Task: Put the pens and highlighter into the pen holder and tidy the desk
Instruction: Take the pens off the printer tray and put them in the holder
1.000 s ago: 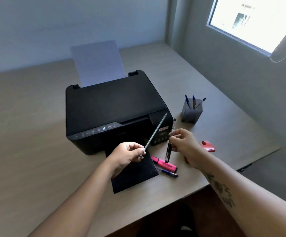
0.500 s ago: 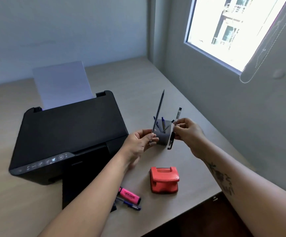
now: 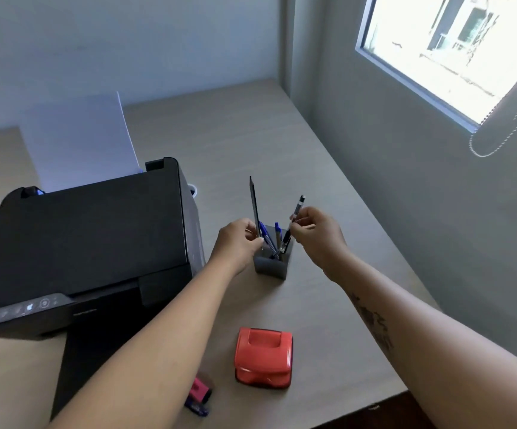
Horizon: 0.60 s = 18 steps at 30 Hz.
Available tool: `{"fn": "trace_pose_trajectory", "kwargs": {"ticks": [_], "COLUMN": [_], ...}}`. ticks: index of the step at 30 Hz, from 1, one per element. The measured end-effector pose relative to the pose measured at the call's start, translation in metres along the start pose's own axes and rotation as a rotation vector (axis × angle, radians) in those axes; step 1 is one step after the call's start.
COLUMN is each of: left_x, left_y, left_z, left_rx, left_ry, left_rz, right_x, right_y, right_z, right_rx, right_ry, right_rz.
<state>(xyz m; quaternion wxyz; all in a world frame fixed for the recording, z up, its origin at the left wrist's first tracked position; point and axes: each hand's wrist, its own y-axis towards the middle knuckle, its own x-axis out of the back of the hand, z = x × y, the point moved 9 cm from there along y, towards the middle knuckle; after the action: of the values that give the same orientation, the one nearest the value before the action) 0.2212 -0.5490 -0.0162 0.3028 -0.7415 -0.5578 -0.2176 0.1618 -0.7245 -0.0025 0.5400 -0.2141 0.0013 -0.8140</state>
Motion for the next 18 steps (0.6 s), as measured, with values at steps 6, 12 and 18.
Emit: {"fn": "trace_pose_trajectory", "kwargs": {"ticks": [6,12,18], "left_x": [-0.014,-0.011,-0.003], "left_y": [0.003,-0.001,-0.011], "left_z": [0.014,0.008,0.005], "left_rx": [0.046,0.017,-0.011], "left_ry": [0.014,-0.032,-0.017], "left_rz": [0.02,0.014,0.003], "right_x": [-0.012,-0.008,0.003], "right_y": [0.007,0.004,-0.007], "right_z": [-0.016,-0.02,-0.015], "right_rx": [-0.035,-0.058,-0.071], "right_ry": [-0.061,-0.094,-0.072], "right_rz": [0.069,0.064,-0.012]}}
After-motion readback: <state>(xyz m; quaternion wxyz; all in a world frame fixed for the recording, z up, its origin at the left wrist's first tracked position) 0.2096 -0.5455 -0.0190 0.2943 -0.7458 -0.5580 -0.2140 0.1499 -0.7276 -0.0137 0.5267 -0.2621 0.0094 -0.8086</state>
